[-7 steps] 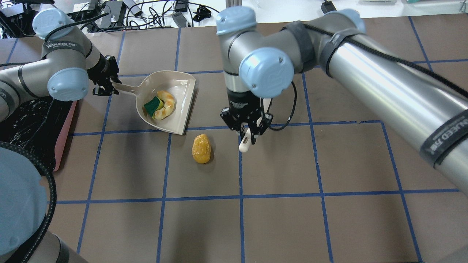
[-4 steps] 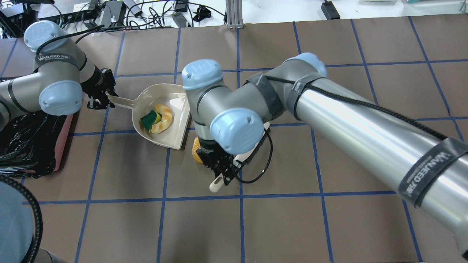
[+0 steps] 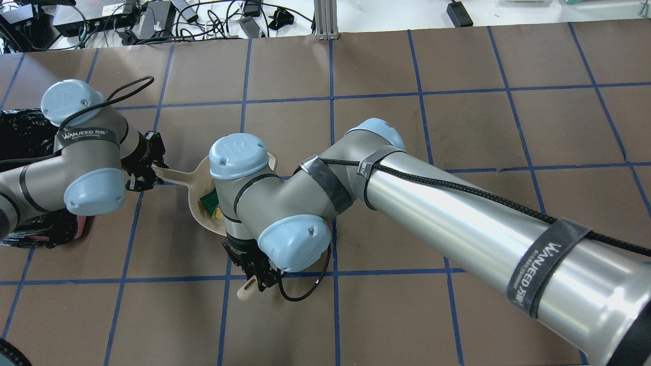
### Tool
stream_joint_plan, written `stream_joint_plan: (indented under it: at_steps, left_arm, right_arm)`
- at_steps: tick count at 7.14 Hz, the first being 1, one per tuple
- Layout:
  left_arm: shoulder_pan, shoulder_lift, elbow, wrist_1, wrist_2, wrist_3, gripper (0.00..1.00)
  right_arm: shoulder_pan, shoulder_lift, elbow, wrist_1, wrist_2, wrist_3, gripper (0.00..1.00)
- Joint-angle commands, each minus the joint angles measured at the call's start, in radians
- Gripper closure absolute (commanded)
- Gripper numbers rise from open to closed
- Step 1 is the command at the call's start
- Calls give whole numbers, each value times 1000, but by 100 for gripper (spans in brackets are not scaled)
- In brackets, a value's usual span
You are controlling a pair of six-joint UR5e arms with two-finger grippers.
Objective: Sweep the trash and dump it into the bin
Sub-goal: 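Sweep the yellow object into the dustpan with the brush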
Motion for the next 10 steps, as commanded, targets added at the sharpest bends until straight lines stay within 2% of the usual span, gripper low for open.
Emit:
stream_joint_plan:
  at_steps: [1, 2, 3, 4, 6, 8, 9, 10]
  left_arm:
    - [-2, 2, -13, 23, 2, -8, 100]
    - [-2, 1, -13, 23, 2, -11, 100]
    - [-2, 1, -10, 23, 2, -10, 100]
    - [-2, 1, -8, 23, 2, -13, 100]
    - [-5, 1, -7, 25, -6, -14, 100]
    - [-12, 5, 18, -7, -11, -16, 100]
    - [-14, 13, 42, -65, -40, -14, 100]
    - [-12, 19, 88, -155, -75, -14, 100]
  right_arm:
    - [5, 58, -12, -252, 0, -223, 100]
    - [5, 68, -52, -242, -16, -353, 100]
    - [5, 69, -90, -122, -64, -484, 100]
    - [4, 69, -92, -72, -121, -513, 100]
    - [-27, 38, -93, -71, -128, -509, 100]
    - [-140, -14, -94, 38, -187, -532, 100]
    - [-221, -61, -94, 112, -233, -626, 100]
    - [-296, -104, -94, 137, -268, -723, 100]
